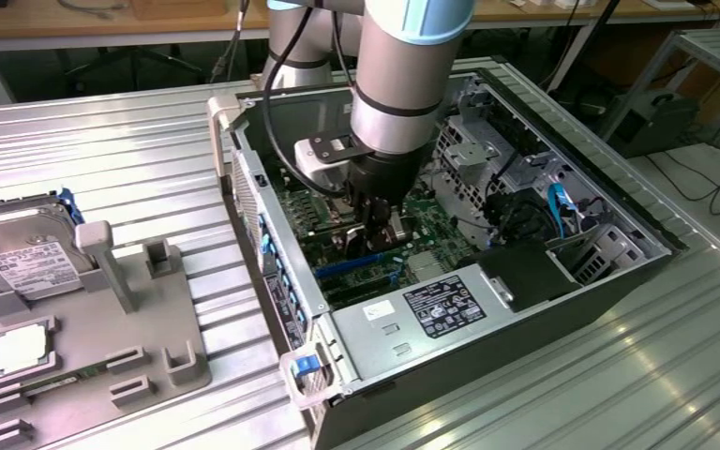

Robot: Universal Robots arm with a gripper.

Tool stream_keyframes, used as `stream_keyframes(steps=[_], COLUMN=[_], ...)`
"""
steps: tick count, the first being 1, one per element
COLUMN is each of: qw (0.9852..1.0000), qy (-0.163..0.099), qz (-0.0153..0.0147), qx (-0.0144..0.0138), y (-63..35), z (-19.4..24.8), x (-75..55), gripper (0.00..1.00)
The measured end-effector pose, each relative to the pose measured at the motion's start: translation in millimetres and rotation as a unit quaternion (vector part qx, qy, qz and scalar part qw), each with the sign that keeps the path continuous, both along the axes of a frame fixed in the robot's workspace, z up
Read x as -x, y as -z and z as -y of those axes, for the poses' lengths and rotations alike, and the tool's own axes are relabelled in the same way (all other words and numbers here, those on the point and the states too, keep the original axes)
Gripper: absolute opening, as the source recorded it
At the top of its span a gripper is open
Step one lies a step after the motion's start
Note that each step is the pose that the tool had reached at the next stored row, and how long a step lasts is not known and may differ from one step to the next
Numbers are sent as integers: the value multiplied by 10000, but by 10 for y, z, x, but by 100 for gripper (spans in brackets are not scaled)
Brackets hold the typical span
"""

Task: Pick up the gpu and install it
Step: 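Insert the gpu into the slot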

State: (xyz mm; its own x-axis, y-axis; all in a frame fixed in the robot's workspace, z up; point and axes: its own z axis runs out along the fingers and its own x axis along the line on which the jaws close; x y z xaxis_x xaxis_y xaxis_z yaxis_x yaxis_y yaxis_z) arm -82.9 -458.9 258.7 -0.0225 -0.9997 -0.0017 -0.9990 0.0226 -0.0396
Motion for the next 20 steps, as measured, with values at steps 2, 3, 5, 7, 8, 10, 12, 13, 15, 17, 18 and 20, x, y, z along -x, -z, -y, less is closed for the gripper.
stream_keyframes(steps=[2,3,5,7,8,10,12,13,15,17,18,20], qw=[10000,10000,10000,10000,10000,10000,10000,10000,10000,10000,10000,10000], qy=[0,0,0,0,0,0,0,0,0,0,0,0], qz=[0,0,0,0,0,1,0,0,-2,-3,-3,-5], qx=[0,-1,-1,-1,-1,-1,0,-1,1,1,0,0], y=[3,5,10,14,17,24,37,43,50,52,55,58], z=[0,0,0,0,0,0,0,0,0,0,0,0], x=[6,9,13,16,17,18,19,19,19,20,21,22], gripper=[28,28,28,28,28,28,28,28,28,28,28,28])
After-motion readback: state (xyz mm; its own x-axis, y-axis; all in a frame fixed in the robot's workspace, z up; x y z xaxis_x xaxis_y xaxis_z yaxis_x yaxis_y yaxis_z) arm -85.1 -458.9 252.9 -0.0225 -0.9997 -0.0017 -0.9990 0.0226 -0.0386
